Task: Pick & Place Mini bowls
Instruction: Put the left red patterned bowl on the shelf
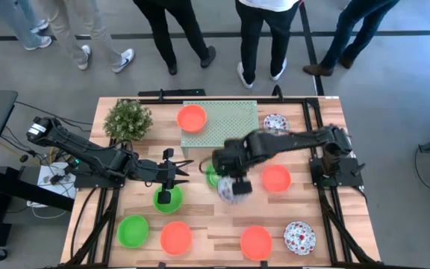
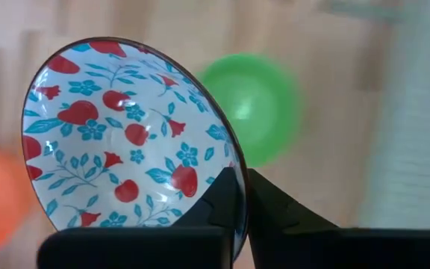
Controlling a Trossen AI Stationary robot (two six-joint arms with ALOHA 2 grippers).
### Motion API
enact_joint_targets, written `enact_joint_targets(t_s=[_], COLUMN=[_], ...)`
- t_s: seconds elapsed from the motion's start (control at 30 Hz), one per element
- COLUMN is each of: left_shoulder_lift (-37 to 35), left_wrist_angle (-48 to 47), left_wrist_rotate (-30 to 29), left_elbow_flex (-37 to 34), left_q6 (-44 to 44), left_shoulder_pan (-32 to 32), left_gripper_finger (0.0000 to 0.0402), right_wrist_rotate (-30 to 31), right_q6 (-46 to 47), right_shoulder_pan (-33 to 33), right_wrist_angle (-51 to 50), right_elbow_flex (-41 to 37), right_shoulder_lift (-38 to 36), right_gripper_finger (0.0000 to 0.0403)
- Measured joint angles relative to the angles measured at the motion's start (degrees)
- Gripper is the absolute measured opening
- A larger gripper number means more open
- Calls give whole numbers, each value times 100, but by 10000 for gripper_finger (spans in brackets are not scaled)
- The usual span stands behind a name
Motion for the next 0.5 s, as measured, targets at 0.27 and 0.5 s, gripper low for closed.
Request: enact_joint_targets(t_s=[0.27, 0.5], left_shoulder_lift=[0, 0], left_wrist_angle=[1, 5], left_wrist_rotate=[0, 0], left_elbow_flex=[0, -2], left_q6=[0, 0], left_shoulder_pan=[0, 0], left_gripper_finger=[89, 89], right_wrist_rotate=[274, 252], right_q6=[-227, 359], right_shoulder_pan=[-1303, -2521], right_wrist_angle=[158, 287], right_elbow_flex=[885, 895], right_shoulder_lift=[0, 21], right_gripper_finger=[21, 13])
